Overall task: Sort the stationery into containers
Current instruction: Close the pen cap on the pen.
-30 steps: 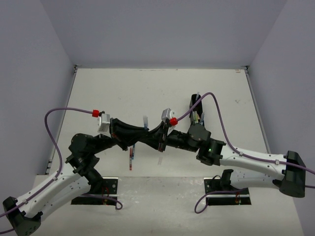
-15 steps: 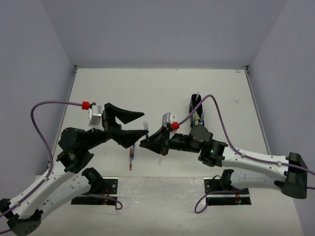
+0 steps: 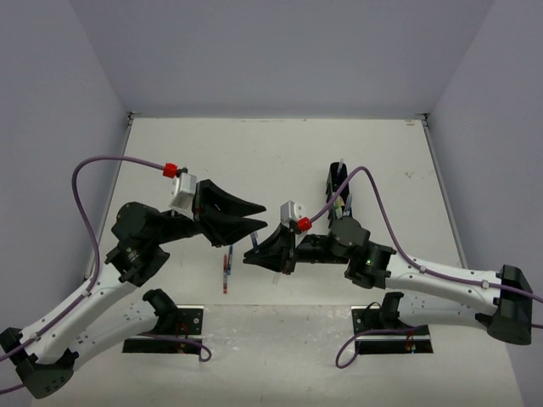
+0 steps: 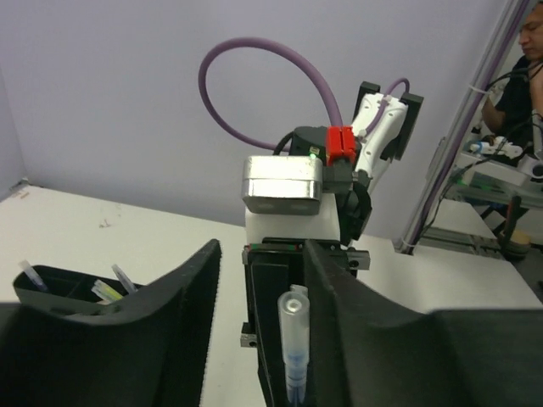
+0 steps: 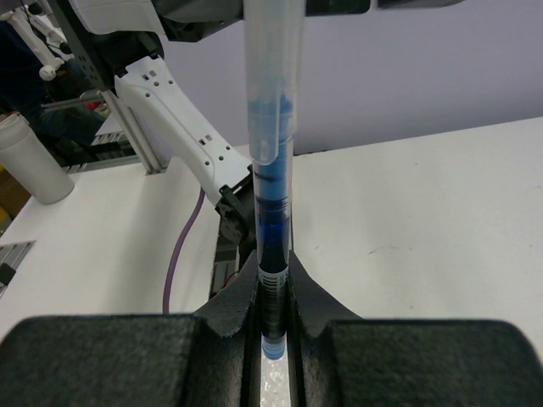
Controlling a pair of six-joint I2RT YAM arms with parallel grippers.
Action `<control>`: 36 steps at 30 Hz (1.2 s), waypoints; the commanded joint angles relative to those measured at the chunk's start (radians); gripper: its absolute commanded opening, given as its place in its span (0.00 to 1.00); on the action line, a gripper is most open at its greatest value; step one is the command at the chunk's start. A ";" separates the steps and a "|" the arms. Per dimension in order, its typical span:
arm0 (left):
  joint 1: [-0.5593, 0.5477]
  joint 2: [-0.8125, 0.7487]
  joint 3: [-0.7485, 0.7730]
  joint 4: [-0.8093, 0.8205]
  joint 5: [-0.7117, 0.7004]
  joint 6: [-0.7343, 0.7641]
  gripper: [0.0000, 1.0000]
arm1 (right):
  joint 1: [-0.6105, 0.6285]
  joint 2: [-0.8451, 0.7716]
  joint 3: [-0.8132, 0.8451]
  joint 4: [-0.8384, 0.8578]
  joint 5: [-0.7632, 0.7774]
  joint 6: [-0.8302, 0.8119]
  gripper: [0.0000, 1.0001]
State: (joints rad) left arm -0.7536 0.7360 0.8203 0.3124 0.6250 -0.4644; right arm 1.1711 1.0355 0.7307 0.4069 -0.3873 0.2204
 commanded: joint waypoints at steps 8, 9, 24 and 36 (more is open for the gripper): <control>-0.001 -0.004 -0.054 0.087 0.122 -0.042 0.00 | -0.004 -0.042 0.031 -0.019 -0.011 -0.002 0.00; -0.001 -0.001 -0.057 0.090 0.122 -0.043 0.00 | -0.005 -0.046 0.036 -0.023 -0.003 0.001 0.00; -0.047 0.042 -0.264 0.076 -0.038 -0.091 0.00 | -0.058 -0.050 0.348 -0.179 0.197 -0.026 0.00; -0.214 0.111 -0.481 0.257 -0.183 -0.190 0.00 | -0.130 0.077 0.600 -0.187 0.189 0.028 0.00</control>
State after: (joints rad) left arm -0.8756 0.7477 0.4857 0.8445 0.2576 -0.5882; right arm 1.1015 1.1311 1.1243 -0.2886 -0.2942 0.1838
